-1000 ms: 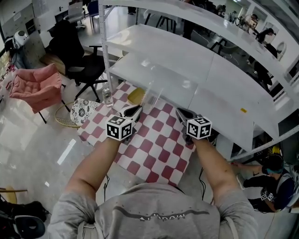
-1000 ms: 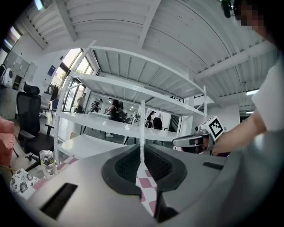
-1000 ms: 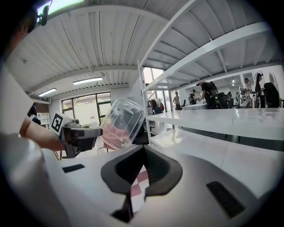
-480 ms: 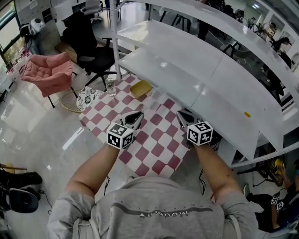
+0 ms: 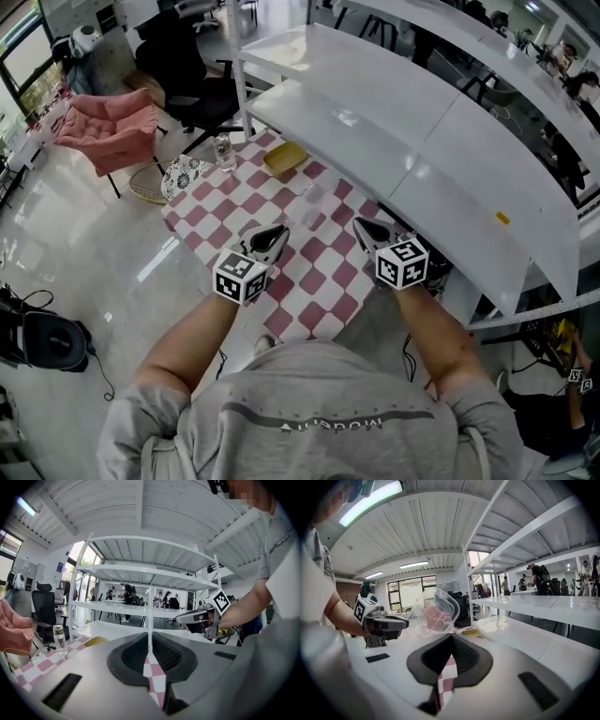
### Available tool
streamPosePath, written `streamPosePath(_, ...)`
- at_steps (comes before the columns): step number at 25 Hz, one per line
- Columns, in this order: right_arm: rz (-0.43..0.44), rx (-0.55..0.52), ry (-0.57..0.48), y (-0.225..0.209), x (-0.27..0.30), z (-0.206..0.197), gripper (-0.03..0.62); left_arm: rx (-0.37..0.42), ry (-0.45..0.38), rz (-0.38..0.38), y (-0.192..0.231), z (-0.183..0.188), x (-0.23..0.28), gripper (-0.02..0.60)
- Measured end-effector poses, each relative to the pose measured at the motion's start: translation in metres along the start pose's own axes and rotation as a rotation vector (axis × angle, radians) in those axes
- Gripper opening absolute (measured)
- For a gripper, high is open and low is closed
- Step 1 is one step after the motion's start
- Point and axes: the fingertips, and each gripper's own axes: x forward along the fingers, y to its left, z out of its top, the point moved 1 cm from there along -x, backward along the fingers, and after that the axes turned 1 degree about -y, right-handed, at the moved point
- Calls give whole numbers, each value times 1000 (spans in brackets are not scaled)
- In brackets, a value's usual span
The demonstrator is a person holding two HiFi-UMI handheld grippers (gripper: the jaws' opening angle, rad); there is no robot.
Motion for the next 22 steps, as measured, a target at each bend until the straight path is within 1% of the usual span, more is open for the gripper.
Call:
streamPosePath(5,8,13,17,8,-9,-15,25,-16,10,1,-9,-12,-7,38)
streamPosePath(13,22,38,57,23,-10,-46,25,-40,45,-1,-17,-47,-18,38)
streamPosePath(22,50,67,125,47,-7,-87,25,-60,115,-12,-31,-92,-34,38)
